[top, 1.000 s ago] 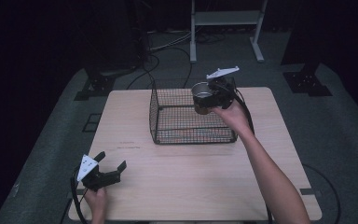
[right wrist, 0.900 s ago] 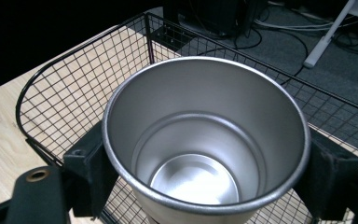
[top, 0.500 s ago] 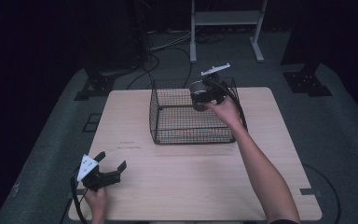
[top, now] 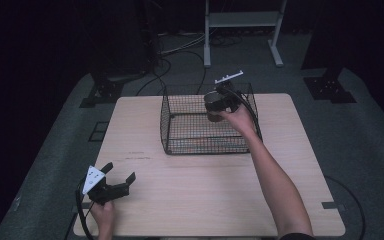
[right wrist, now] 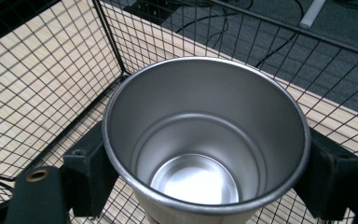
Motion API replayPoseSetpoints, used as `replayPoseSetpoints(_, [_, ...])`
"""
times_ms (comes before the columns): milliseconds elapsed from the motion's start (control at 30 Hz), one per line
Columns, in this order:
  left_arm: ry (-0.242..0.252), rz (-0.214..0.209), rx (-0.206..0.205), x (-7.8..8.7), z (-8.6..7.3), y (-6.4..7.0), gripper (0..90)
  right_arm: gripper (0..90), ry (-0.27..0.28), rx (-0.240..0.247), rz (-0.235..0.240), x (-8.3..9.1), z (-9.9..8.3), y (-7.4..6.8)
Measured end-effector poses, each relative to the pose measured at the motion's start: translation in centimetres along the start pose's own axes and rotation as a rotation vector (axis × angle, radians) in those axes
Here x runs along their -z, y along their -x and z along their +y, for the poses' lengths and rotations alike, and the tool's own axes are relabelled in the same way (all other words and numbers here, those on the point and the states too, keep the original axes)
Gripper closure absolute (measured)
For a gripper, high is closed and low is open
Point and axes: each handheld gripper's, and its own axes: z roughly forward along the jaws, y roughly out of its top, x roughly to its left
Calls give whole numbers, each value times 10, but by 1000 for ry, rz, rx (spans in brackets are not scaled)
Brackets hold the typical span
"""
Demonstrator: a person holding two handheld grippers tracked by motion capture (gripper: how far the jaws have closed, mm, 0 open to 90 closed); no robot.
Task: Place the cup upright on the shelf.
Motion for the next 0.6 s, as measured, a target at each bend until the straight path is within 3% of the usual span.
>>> replayPoseSetpoints(600, [5, 0, 1, 0, 0, 0, 0, 179, -74, -18, -15, -23, -10, 9])
